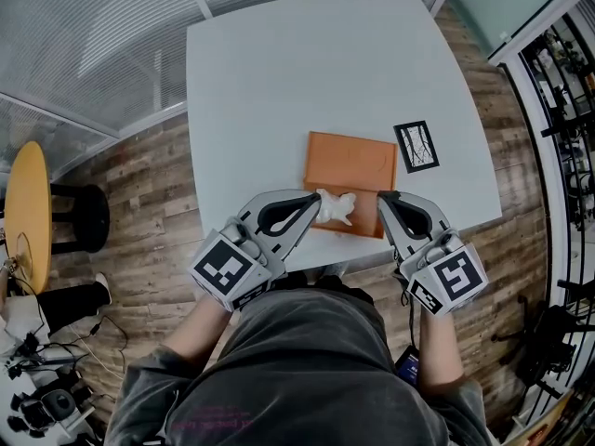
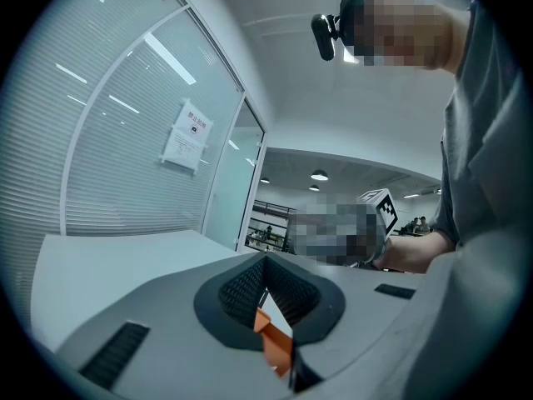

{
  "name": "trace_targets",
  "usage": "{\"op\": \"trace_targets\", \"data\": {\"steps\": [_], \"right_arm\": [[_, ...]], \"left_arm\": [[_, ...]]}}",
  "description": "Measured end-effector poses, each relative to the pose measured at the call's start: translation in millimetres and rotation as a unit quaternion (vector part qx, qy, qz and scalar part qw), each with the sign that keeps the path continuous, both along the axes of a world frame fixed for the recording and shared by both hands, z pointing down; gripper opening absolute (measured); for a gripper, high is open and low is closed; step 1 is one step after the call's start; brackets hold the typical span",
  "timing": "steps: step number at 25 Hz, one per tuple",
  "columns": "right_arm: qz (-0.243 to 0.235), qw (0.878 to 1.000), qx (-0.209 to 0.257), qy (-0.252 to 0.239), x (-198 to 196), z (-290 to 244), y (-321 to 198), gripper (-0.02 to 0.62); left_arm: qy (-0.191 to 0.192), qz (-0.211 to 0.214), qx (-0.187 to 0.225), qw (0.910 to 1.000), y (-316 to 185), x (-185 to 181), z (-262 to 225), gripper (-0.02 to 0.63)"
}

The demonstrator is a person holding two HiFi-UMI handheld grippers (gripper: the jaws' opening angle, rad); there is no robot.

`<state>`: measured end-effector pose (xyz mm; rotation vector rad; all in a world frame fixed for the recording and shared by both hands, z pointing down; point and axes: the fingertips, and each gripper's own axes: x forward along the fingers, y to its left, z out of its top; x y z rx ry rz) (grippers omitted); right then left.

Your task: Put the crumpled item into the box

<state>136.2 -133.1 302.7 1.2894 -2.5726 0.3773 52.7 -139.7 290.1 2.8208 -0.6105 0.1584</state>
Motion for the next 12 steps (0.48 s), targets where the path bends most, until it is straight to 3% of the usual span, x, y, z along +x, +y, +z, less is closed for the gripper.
{"op": "trace_targets", "data": {"steps": [12], "right_arm": [[-0.001,1.0,-0.009,0.004,-1.4,6.6,-0.1,0.0]], "left_arm": [[-0.004,0.0,-0.009,1.0,-2.3,-0.8,5.0,0.012]]}}
